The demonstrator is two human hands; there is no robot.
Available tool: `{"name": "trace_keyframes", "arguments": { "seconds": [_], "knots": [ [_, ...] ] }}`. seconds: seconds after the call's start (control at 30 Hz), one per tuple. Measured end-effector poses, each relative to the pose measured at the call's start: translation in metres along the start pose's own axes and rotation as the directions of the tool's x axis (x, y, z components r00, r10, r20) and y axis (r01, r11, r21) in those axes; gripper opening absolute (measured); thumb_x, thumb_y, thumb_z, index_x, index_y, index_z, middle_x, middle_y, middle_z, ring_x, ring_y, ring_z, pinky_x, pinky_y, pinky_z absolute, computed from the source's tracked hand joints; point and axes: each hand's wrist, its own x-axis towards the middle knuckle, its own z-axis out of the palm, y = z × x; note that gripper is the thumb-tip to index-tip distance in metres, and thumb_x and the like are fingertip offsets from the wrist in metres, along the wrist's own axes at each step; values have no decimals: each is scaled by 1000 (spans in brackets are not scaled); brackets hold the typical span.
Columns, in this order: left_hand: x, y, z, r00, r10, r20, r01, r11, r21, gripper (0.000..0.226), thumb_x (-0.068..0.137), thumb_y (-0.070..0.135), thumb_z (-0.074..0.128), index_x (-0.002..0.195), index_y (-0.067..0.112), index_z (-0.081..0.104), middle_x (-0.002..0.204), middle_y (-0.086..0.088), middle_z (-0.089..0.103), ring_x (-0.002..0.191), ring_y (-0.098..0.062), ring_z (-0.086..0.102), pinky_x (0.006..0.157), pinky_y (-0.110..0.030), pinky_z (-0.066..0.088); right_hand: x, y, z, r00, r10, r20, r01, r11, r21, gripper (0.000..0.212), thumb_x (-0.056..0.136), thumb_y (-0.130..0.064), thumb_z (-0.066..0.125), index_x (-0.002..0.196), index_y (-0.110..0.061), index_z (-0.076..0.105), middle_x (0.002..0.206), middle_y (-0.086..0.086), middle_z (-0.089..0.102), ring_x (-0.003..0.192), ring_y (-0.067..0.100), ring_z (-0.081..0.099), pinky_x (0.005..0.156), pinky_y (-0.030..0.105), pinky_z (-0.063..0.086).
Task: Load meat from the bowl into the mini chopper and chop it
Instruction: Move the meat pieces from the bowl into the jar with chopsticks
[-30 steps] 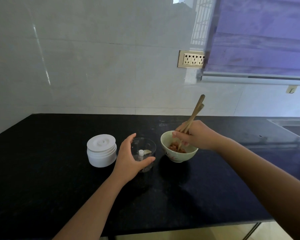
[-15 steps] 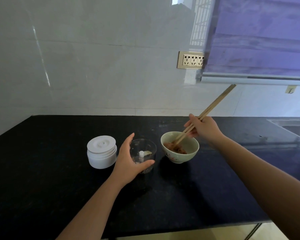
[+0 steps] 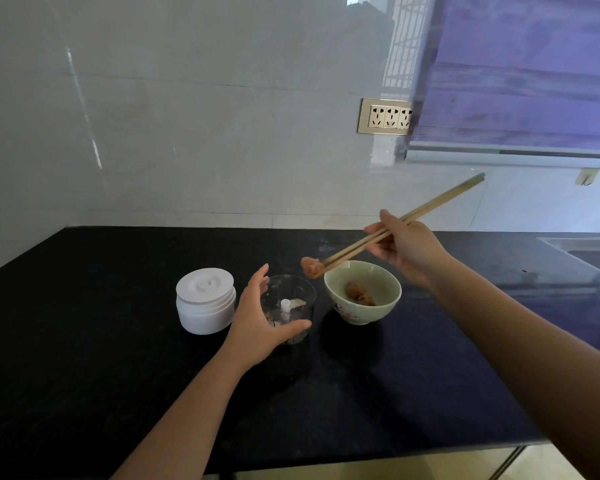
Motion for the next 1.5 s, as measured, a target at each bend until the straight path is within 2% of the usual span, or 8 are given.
{"name": "trace_keyframes", "arguments": {
  "seconds": [0.3,0.5,0.67,0.87,0.97,1.13,1.33,1.5],
  "knots": [
    [-3,0,-4,997,-55,48,57,998,-29,118,60,28,85,146,33,4,151,1,27,130,-6,29,104,-26,24,-11,-5,65,979,-115,170,174,906,-386,42,97,-33,47,74,-6,69,58,7,68,54,16,67,59,24,58],
    [-4,2,-5,997,-63,44,65,997,-33,118,62,26,84,146,32,2,154,0,23,139,-13,25,104,-25,22,-14,-14,106,950,-151,272,295,718,-630,41,97,-33,45,72,-10,67,62,4,68,53,14,68,67,23,59],
    [-6,4,-5,997,-60,39,62,997,-36,118,62,26,84,147,31,2,152,1,28,132,-6,29,101,-23,24,-12,-18,138,928,-121,352,357,557,-750,37,98,-29,42,78,-8,64,33,-10,56,36,3,58,55,14,51],
    [-6,9,-6,999,-39,36,40,999,-18,118,62,27,85,147,30,4,152,6,25,119,6,24,99,-19,23,-13,-10,166,886,-119,448,459,366,-810,28,98,-26,44,89,-5,59,85,8,72,51,13,61,66,25,57],
    [-6,11,-7,998,-40,38,41,999,-8,115,63,25,84,148,28,5,153,7,21,117,6,20,98,-17,20,-13,-3,171,873,-93,478,483,291,-826,26,97,-27,44,89,-6,57,93,11,71,58,17,62,72,29,59],
    [-5,11,-7,997,-63,43,63,998,2,115,64,26,83,148,26,4,153,4,24,116,3,24,96,-19,21,-10,4,166,893,-74,445,441,348,-827,25,97,-28,46,90,-6,57,90,10,71,55,13,61,70,26,57],
    [-3,5,-7,996,-81,29,81,997,1,105,60,30,85,144,24,20,147,3,36,114,0,34,93,-20,31,-14,-1,154,920,-76,385,373,469,-801,34,96,-32,47,85,-7,67,59,1,61,53,14,64,74,26,55],
    [-1,0,-6,996,-83,12,84,996,-27,101,58,29,86,139,22,27,145,3,39,117,-3,39,92,-18,35,-17,-15,137,935,-108,337,332,598,-729,37,96,-34,46,77,-10,66,63,5,67,57,17,69,72,26,58]
  ]
}}
